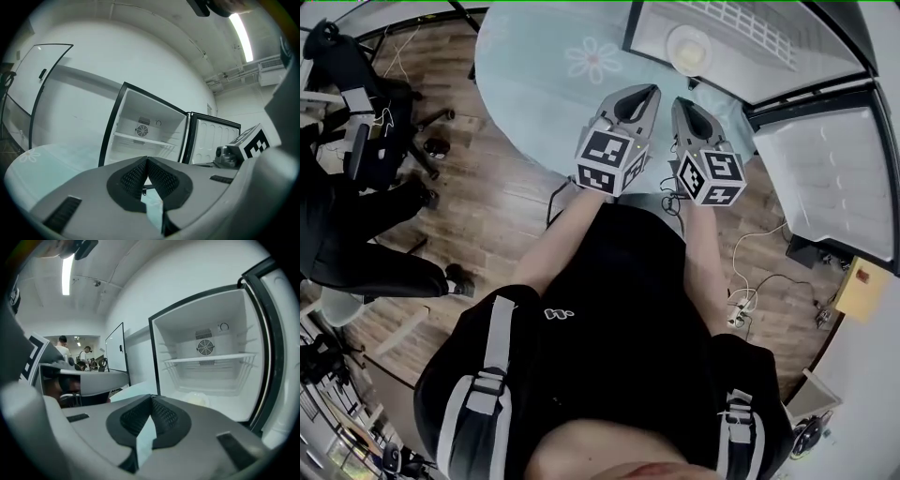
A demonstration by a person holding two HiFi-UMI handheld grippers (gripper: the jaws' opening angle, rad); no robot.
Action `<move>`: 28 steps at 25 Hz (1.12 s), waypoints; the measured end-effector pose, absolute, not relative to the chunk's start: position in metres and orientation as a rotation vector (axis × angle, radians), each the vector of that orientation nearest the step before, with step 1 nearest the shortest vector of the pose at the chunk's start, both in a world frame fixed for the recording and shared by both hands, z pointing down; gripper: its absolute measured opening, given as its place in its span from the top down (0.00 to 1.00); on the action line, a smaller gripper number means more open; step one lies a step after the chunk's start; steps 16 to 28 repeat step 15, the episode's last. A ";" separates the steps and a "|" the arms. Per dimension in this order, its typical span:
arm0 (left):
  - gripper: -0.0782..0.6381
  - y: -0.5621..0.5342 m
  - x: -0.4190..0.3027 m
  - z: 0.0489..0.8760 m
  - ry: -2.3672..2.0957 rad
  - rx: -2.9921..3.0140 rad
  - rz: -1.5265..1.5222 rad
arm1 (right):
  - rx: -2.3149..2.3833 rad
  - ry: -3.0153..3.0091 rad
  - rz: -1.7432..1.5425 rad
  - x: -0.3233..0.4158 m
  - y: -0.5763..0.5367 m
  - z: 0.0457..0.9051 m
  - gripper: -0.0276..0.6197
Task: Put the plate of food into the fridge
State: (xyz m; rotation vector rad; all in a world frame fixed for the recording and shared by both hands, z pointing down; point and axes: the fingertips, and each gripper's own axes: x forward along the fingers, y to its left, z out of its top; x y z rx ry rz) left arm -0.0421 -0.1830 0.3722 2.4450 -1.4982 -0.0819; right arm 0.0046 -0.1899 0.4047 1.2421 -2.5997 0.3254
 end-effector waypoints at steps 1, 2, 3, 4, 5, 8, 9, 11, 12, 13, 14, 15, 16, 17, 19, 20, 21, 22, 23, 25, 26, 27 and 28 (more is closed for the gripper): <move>0.90 -0.183 -0.043 0.371 -1.500 2.449 -0.084 | 1.256 -2.596 0.302 0.006 -0.190 0.402 0.95; 0.90 -0.184 -0.043 0.370 -1.504 2.451 -0.088 | 1.267 -2.594 0.277 0.008 -0.190 0.398 0.95; 0.90 -0.185 -0.043 0.370 -1.506 2.450 -0.095 | 1.275 -2.594 0.251 0.010 -0.190 0.395 0.95; 0.90 -0.186 -0.042 0.369 -1.505 2.447 -0.106 | 1.280 -2.597 0.228 0.011 -0.191 0.392 0.95; 0.90 -0.188 -0.041 0.369 -1.500 2.444 -0.118 | 1.282 -2.602 0.213 0.012 -0.191 0.389 0.95; 0.90 -0.192 -0.033 0.368 -1.475 2.445 -0.130 | 1.289 -2.618 0.232 0.019 -0.194 0.388 0.95; 0.90 -0.193 -0.029 0.368 -1.464 2.450 -0.127 | 1.297 -2.617 0.249 0.023 -0.195 0.389 0.95; 0.90 -0.194 -0.021 0.370 -1.439 2.460 -0.119 | 1.318 -2.609 0.269 0.031 -0.196 0.393 0.95; 0.90 -0.194 -0.018 0.371 -1.429 2.463 -0.115 | 1.326 -2.603 0.269 0.033 -0.197 0.394 0.95; 0.90 -0.194 -0.016 0.372 -1.422 2.465 -0.112 | 1.332 -2.598 0.262 0.035 -0.198 0.395 0.95; 0.90 -0.194 -0.015 0.373 -1.417 2.465 -0.110 | 1.337 -2.593 0.251 0.036 -0.198 0.395 0.95; 0.90 -0.194 -0.013 0.374 -1.413 2.465 -0.108 | 1.340 -2.588 0.240 0.036 -0.199 0.395 0.95; 0.90 -0.194 -0.013 0.374 -1.413 2.465 -0.108 | 1.340 -2.588 0.240 0.036 -0.199 0.395 0.95; 0.90 -0.194 -0.013 0.374 -1.413 2.465 -0.108 | 1.340 -2.588 0.240 0.036 -0.199 0.395 0.95; 0.90 -0.194 -0.013 0.374 -1.413 2.465 -0.108 | 1.340 -2.588 0.240 0.036 -0.199 0.395 0.95; 0.90 -0.194 -0.013 0.374 -1.413 2.465 -0.108 | 1.340 -2.588 0.240 0.036 -0.199 0.395 0.95; 0.90 -0.194 -0.013 0.374 -1.413 2.465 -0.108 | 1.340 -2.588 0.240 0.036 -0.199 0.395 0.95; 0.90 -0.194 -0.013 0.374 -1.413 2.465 -0.108 | 1.340 -2.588 0.240 0.036 -0.199 0.395 0.95; 0.90 -0.194 -0.013 0.374 -1.413 2.465 -0.108 | 1.340 -2.588 0.240 0.036 -0.199 0.395 0.95; 0.90 -0.194 -0.013 0.374 -1.413 2.465 -0.108 | 1.340 -2.588 0.240 0.036 -0.199 0.395 0.95; 0.90 -0.194 -0.013 0.374 -1.413 2.465 -0.108 | 1.340 -2.588 0.240 0.036 -0.199 0.395 0.95; 0.90 -0.194 -0.013 0.374 -1.413 2.465 -0.108 | 1.340 -2.588 0.240 0.036 -0.199 0.395 0.95; 0.90 -0.194 -0.013 0.374 -1.413 2.465 -0.108 | 1.340 -2.588 0.240 0.036 -0.199 0.395 0.95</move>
